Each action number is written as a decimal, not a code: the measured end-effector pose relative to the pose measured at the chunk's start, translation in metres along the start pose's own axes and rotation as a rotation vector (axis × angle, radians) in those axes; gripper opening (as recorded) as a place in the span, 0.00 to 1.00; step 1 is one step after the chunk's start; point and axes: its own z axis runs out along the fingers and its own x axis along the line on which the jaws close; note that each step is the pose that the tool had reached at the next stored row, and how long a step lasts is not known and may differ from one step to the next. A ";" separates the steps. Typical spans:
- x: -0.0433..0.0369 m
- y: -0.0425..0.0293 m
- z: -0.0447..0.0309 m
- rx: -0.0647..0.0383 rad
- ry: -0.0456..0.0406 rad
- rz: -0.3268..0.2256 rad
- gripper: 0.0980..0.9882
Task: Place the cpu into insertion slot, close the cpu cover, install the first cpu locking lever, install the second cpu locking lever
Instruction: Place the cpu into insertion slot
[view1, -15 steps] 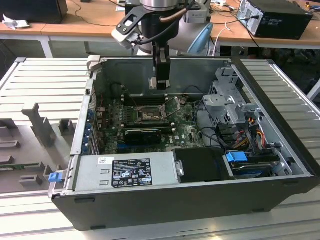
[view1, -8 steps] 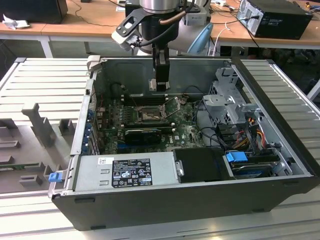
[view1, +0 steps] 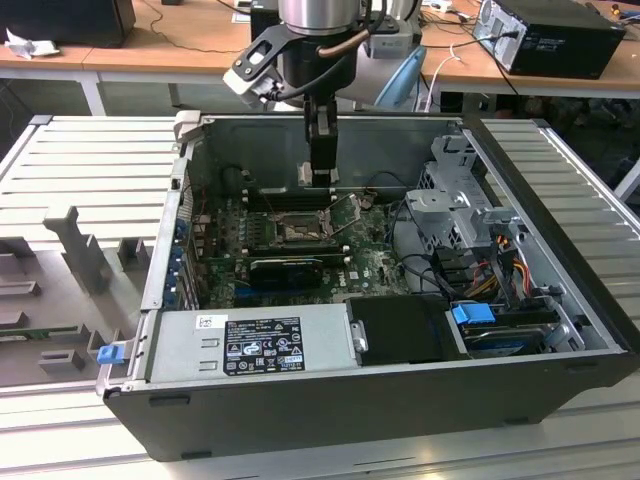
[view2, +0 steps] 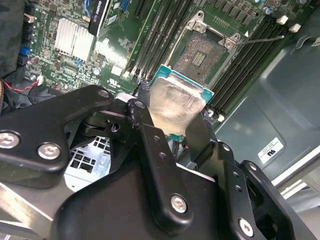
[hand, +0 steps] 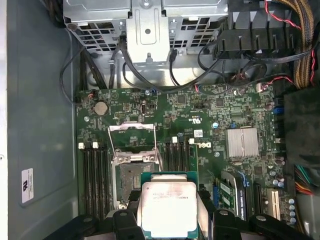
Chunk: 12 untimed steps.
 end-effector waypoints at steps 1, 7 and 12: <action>0.0000 0.0000 0.0006 0.000 -0.0003 0.002 0.48; -0.0001 -0.0008 0.0101 0.000 -0.0008 0.012 0.48; -0.0001 -0.0013 0.0165 0.000 0.0019 -0.025 0.48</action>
